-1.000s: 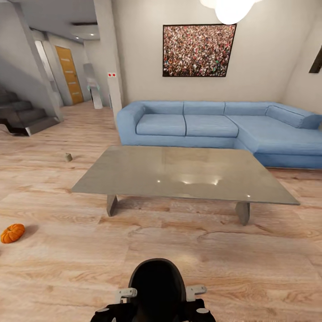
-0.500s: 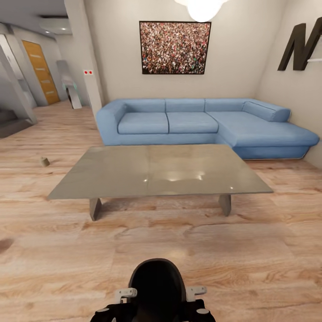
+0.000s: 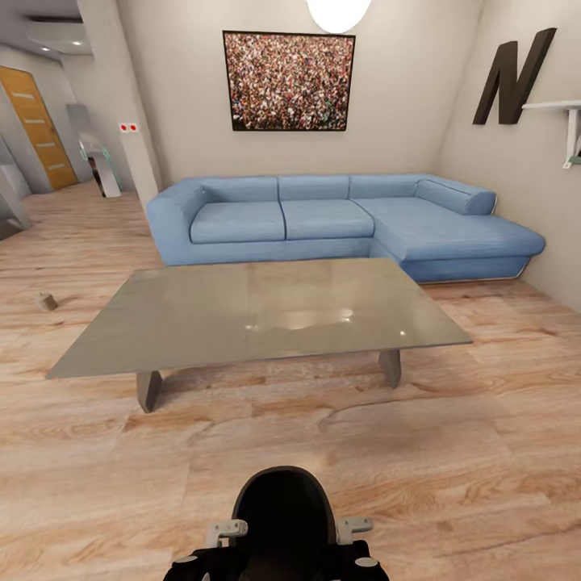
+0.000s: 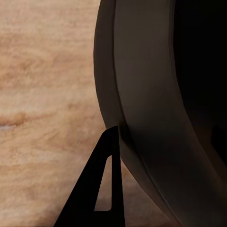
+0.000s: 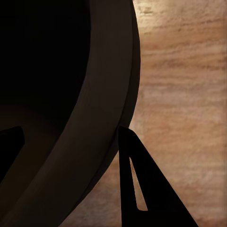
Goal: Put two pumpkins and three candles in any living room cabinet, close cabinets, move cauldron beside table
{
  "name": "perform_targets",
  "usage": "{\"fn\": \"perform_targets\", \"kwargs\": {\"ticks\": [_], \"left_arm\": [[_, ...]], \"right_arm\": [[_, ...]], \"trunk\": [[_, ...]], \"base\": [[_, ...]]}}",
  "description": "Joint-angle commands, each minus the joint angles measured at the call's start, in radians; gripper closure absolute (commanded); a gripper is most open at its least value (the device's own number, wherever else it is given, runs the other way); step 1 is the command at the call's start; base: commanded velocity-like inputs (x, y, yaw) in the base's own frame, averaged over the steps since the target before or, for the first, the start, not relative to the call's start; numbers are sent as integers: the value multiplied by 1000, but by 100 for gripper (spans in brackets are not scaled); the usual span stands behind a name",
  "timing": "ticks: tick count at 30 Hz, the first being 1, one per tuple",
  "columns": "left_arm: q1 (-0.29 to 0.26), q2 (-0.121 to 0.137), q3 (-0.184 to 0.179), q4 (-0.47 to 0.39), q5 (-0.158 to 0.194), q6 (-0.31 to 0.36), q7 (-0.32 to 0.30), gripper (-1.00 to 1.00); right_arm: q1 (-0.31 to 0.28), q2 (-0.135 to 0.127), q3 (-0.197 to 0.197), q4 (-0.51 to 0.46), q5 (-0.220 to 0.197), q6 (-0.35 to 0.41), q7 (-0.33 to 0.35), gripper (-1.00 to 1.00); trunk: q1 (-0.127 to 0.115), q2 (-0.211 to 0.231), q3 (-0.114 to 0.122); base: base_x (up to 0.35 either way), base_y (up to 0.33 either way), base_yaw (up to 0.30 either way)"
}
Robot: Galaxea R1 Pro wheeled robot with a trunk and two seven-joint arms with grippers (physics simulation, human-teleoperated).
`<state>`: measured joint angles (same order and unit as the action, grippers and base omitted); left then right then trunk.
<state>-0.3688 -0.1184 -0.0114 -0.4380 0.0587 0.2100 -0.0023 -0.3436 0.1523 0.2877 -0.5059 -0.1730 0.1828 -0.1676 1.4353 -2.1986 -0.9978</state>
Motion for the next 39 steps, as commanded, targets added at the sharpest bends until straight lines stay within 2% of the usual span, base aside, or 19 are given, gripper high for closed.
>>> {"fn": "perform_targets", "kwargs": {"ticks": [1, 39], "left_arm": [[1, 5, -4, -4, 13, 6, -2, 100], [1, 5, -4, -4, 13, 7, -2, 100]], "right_arm": [[-2, -2, 2, -29, -68, 4, 82, 100], [-2, -4, 1, -29, -69, 4, 77, 100]], "trunk": [[0, 0, -1], [0, 0, -1]], "base": [[31, 0, -5], [23, 0, 0]]}}
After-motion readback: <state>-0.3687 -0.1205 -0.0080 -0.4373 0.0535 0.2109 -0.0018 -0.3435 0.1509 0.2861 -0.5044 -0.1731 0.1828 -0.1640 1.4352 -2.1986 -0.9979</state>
